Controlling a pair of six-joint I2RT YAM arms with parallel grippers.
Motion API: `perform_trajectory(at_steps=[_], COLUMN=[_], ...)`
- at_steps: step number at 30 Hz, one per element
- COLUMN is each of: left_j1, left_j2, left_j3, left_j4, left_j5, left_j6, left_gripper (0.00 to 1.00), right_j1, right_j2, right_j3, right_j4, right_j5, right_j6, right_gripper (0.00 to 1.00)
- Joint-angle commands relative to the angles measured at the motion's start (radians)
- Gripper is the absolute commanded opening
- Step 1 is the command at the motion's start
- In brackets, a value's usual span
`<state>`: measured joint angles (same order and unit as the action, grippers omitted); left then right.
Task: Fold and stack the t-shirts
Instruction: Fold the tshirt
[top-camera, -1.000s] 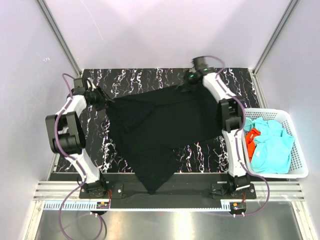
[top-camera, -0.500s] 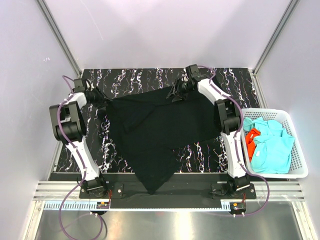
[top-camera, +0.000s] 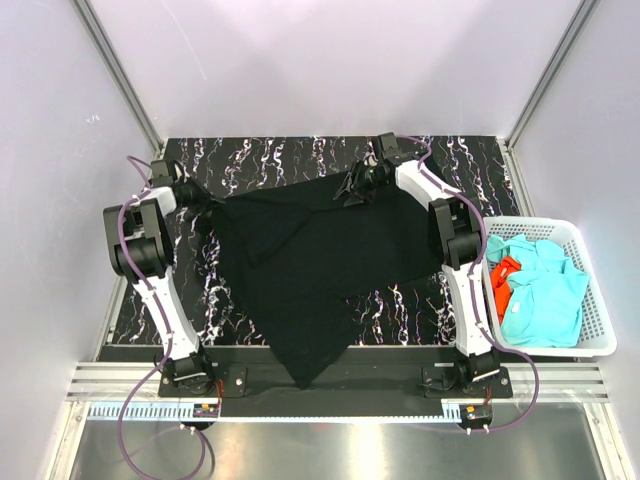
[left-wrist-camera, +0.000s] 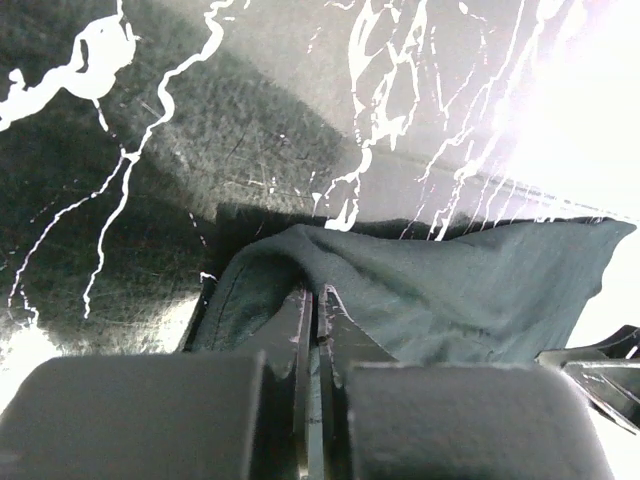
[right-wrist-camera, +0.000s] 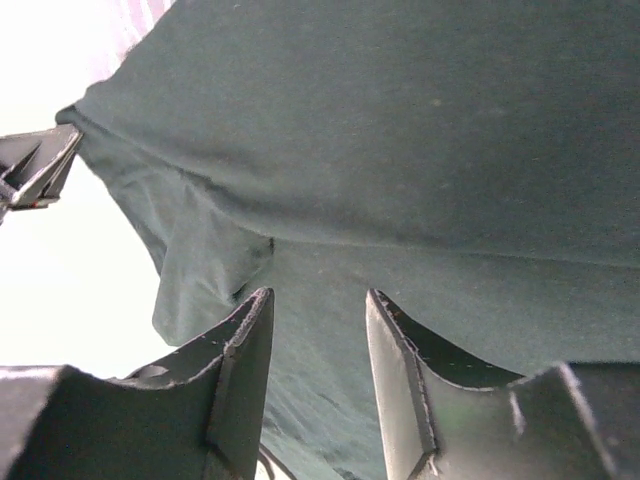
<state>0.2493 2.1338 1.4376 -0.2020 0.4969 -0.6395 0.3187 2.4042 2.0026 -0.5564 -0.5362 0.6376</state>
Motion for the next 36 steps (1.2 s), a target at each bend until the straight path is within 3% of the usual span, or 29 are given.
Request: perform_trajectory(at_steps=[1, 5, 13, 17, 19, 20, 23, 24, 27, 31, 36], left_j1=[0.011, 0.025, 0.033, 0.039, 0.038, 0.036, 0.028, 0.025, -0.008, -0.102, -0.243], left_j2=[-0.041, -0.113, -0.149, -0.074, -0.095, -0.115, -0.207, -0.236, -0.389, -0.557, -0.702], left_j3=[0.032, -0.006, -0.036, 0.049, 0.032, 0.015, -0.035, -0.081, -0.163, -0.333, -0.475], left_j4=[0.036, 0.013, 0.01, -0.089, -0.112, -0.112, -0.132, -0.138, -0.16, -0.158, -0.159], left_j5=[-0.001, -0.05, -0.055, -0.037, -0.073, -0.084, -0.13, -0.144, -0.181, -0.156, -0.113], left_j6=[0.015, 0.038, 0.027, 0.061, 0.061, 0.063, 0.073, 0.072, 0.049, 0.009, 0.078], left_gripper=[0.0, 0.0, 0.0, 0.14, 0.34, 0.43, 0.49, 0.58, 0.71, 0.71, 0.69], right_j1=[-0.015, -0.049, -0.076, -0.076, -0.076, -0.076, -0.076, -0.076, -0.076, -0.066, -0.044], right_j2=[-0.059, -0.045, -0.016, -0.013, -0.031, -0.039, -0.08, -0.092, -0.14, -0.201, -0.258], right_j3=[-0.034, -0.079, -0.13, -0.119, -0.113, -0.108, -0.085, -0.085, -0.085, -0.114, -0.195], right_j4=[0.024, 0.023, 0.024, 0.021, 0.02, 0.016, 0.001, 0.0, 0.0, 0.004, 0.036], right_j5=[0.059, 0.11, 0.145, 0.137, 0.136, 0.134, 0.131, 0.127, 0.098, 0.041, -0.033], right_j6=[0.051, 0.099, 0.126, 0.106, 0.08, 0.07, 0.017, -0.002, -0.029, -0.068, -0.073], right_gripper=[0.48, 0.41, 0.41, 0.41, 0.42, 0.42, 0.44, 0.45, 0.5, 0.56, 0.57])
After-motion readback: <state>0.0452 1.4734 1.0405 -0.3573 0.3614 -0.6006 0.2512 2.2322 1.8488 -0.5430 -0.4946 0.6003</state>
